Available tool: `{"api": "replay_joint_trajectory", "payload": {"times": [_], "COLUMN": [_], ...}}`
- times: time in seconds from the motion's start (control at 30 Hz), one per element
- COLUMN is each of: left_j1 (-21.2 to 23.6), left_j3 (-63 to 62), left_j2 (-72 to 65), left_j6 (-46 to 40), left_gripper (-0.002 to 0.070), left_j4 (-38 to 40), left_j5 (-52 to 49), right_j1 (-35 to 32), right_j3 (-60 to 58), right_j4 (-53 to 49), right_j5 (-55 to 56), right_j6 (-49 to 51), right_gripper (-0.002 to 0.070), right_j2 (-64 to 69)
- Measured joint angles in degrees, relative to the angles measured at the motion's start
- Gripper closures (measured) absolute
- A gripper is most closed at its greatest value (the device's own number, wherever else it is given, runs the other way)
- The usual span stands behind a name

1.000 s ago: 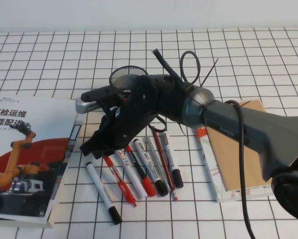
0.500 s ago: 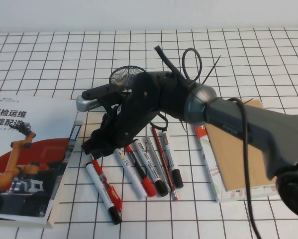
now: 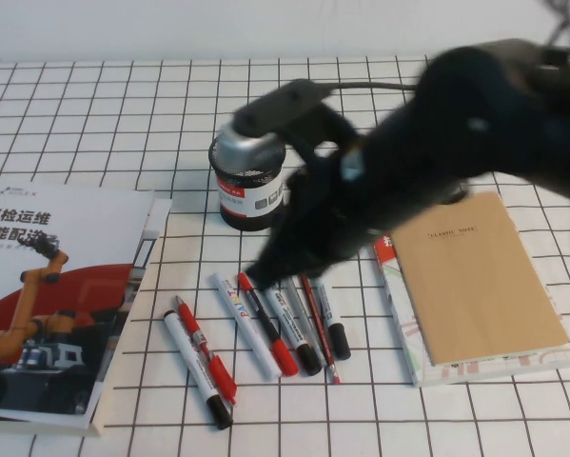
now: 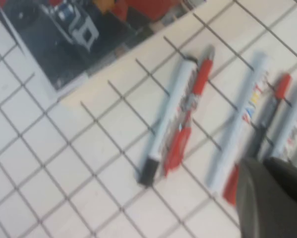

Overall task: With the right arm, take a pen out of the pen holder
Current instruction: 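Take a marker out of the pen holder and lay it on the table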

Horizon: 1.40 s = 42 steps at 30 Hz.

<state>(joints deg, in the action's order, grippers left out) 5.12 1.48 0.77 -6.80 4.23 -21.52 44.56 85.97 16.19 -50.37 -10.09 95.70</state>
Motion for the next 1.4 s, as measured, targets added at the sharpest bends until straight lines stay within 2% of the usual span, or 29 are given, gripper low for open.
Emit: {"api": "replay_joint_trajectory", "payload": {"times": [0.4,0.53,0.63,0.9,1.03,1.17,1.3,1.4], "left_j1": [0.0,0.0,0.0,0.0,0.0,0.0,0.0,0.0], "left_j3": [0.0,0.0,0.0,0.0,0.0,0.0,0.0,0.0], "left_j2": [0.0,0.0,0.0,0.0,0.0,0.0,0.0,0.0], "left_j6": [0.0,0.0,0.0,0.0,0.0,0.0,0.0,0.0], "left_gripper": [0.0678,0.0678,0.0678,0.0678,0.0678,0.0678,0.0678,0.0678], "left_j4": [0.0,0.0,0.0,0.0,0.0,0.0,0.0,0.0], "left_j5": [0.0,0.0,0.0,0.0,0.0,0.0,0.0,0.0], "right_j1": [0.0,0.1,0.1,0.1,-0.64,-9.11,-23.92,-32.88], "right_j3": [-26.47,-33.01,-37.76,-48.5,-55.24,-62.31,-70.62,-76.18], "right_j4": [-5.73,-10.54,-12.7,-17.9,-23.18,-21.76,-10.18,-4.4], "right_j5": [-3.38,-4.15,-3.88,5.15,13.98,26.43,38.24,41.9], "right_j6": [4.2,12.02,13.23,10.87,10.87,10.73,10.73,10.51], "right_gripper": [0.069,0.069,0.069,0.0692,0.0692,0.0692,0.0692,0.0692], "right_j2": [-37.85,-49.97,-57.12,-64.62,-64.73,-67.11,-72.59,-77.21]}}
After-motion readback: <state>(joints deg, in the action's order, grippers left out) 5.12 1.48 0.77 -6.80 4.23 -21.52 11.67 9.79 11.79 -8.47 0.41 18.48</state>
